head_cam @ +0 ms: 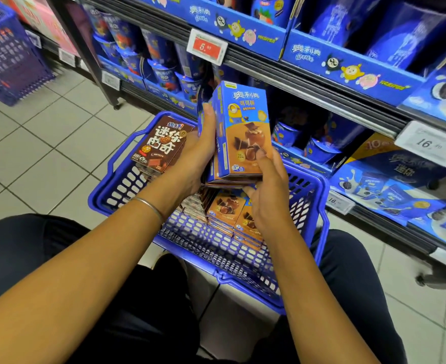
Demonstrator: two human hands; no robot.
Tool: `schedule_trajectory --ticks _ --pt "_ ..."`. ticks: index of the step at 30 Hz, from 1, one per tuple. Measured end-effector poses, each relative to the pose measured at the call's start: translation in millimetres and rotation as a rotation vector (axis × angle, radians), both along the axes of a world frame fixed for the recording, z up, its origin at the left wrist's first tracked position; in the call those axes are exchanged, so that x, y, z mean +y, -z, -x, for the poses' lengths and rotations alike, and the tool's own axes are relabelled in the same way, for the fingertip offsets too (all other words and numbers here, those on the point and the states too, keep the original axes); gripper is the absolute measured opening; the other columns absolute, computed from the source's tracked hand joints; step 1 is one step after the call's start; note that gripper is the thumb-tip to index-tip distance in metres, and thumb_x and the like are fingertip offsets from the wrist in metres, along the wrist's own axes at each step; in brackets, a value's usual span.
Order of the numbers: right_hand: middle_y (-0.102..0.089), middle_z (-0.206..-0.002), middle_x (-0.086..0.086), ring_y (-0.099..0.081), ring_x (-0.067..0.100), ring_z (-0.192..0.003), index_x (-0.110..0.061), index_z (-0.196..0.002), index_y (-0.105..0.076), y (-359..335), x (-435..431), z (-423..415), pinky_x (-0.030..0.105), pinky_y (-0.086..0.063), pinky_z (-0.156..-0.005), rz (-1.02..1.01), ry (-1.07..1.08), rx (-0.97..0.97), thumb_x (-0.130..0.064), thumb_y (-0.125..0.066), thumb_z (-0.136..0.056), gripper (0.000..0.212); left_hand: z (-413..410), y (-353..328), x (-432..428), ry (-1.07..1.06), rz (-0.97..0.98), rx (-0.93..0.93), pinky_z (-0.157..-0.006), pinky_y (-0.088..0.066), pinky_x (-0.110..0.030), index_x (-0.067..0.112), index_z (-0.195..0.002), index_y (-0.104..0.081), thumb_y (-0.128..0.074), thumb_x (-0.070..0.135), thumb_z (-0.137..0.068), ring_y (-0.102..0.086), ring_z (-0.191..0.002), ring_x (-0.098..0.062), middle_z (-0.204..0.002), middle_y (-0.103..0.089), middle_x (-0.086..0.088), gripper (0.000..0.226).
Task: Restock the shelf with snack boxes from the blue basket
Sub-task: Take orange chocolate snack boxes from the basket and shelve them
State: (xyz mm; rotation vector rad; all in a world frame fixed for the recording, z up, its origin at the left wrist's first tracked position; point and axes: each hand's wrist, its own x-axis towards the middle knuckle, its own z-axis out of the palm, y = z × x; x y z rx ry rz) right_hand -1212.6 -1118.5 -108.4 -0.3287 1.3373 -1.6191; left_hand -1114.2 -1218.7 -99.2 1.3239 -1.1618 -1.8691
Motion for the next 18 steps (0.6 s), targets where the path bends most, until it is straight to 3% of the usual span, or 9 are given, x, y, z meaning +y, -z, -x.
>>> schedule_trajectory --ticks 2,3,6,9,13,15,17,18 --pt "-0.067 -0.131 0.006 -0.065 0.026 -0.12 -0.023 -0.137 -0.056 0 2 -1 0.056 -0.045 -0.107 -0.027 -0.02 -0.016 -0.024 -0.053 -0.103 0.035 1 -5 1 0.035 0.016 -0.062 -0.062 -0.064 -0.029 0.026 -0.128 -0.073 -0.044 0.102 -0.056 -0.082 -0.088 -0.02 -0.104 -0.083 -0.002 0.109" --pt "-0.066 -0.132 0.006 -0.064 0.026 -0.12 -0.023 -0.138 -0.055 0 3 -1 0.056 -0.045 -0.107 -0.031 -0.033 -0.013 -0.024 -0.053 -0.103 0.035 1 -8 0 0.056 0.03 -0.09 -0.061 -0.064 -0.028 0.025 -0.131 -0.071 -0.046 0.101 -0.052 -0.082 -0.086 -0.02 -0.103 -0.083 -0.002 0.113" --pt "-0.068 -0.127 0.007 -0.069 0.019 -0.105 -0.019 -0.137 -0.055 -1 6 -3 0.049 -0.053 -0.097 -0.009 -0.045 0.003 -0.02 -0.051 -0.103 0.034 0 -12 0 0.093 0.027 -0.099 -0.077 -0.066 -0.039 0.024 -0.149 -0.052 -0.056 0.098 -0.052 -0.082 -0.092 -0.023 -0.118 -0.08 -0.003 0.122" --pt "-0.072 -0.122 0.003 -0.071 0.017 -0.102 -0.022 -0.133 -0.058 1 9 -1 0.044 -0.056 -0.09 0.014 -0.042 0.056 -0.025 -0.05 -0.104 0.03 -4 -12 2 0.134 0.029 -0.018 -0.067 -0.064 -0.029 0.022 -0.148 -0.05 -0.075 0.074 -0.077 -0.081 -0.095 -0.022 -0.115 -0.081 0.0 0.091" --pt "-0.072 -0.121 0.0 -0.071 0.015 -0.107 -0.031 -0.121 -0.067 13 14 9 0.036 -0.061 -0.086 0.052 0.02 -0.033 -0.063 -0.047 -0.092 0.047 1 -12 -4 0.025 -0.011 0.057 -0.061 -0.062 -0.027 0.006 -0.144 -0.058 -0.079 0.036 -0.092 -0.082 -0.082 -0.022 -0.099 -0.083 -0.006 0.063" --pt "-0.072 -0.115 0.001 -0.07 0.014 -0.1 -0.026 -0.112 -0.068 35 13 14 0.031 -0.059 -0.081 -0.076 0.142 0.009 -0.057 -0.047 -0.098 0.04 2 -11 -7 -0.008 -0.004 0.053 -0.062 -0.062 -0.027 0.005 -0.144 -0.057 -0.079 0.034 -0.092 -0.081 -0.081 -0.022 -0.096 -0.083 -0.006 0.063" --pt "-0.061 -0.09 -0.003 -0.057 0.014 -0.081 -0.021 -0.093 -0.058 64 13 20 0.029 -0.047 -0.071 -0.369 0.233 0.172 -0.041 -0.053 -0.102 0.023 0 -7 -7 -0.004 0.012 0.071 -0.071 -0.063 -0.033 0.006 -0.145 -0.055 -0.082 0.041 -0.085 -0.081 -0.094 -0.029 -0.111 -0.081 -0.011 0.075" --pt "-0.053 -0.084 -0.002 -0.051 0.017 -0.077 -0.02 -0.095 -0.054 78 15 23 0.031 -0.041 -0.066 -0.492 0.227 0.216 -0.036 -0.056 -0.101 0.017 -1 -6 -6 -0.009 0.011 0.086 -0.074 -0.064 -0.036 0.007 -0.146 -0.054 -0.083 0.043 -0.08 -0.08 -0.098 -0.031 -0.116 -0.08 -0.012 0.08"
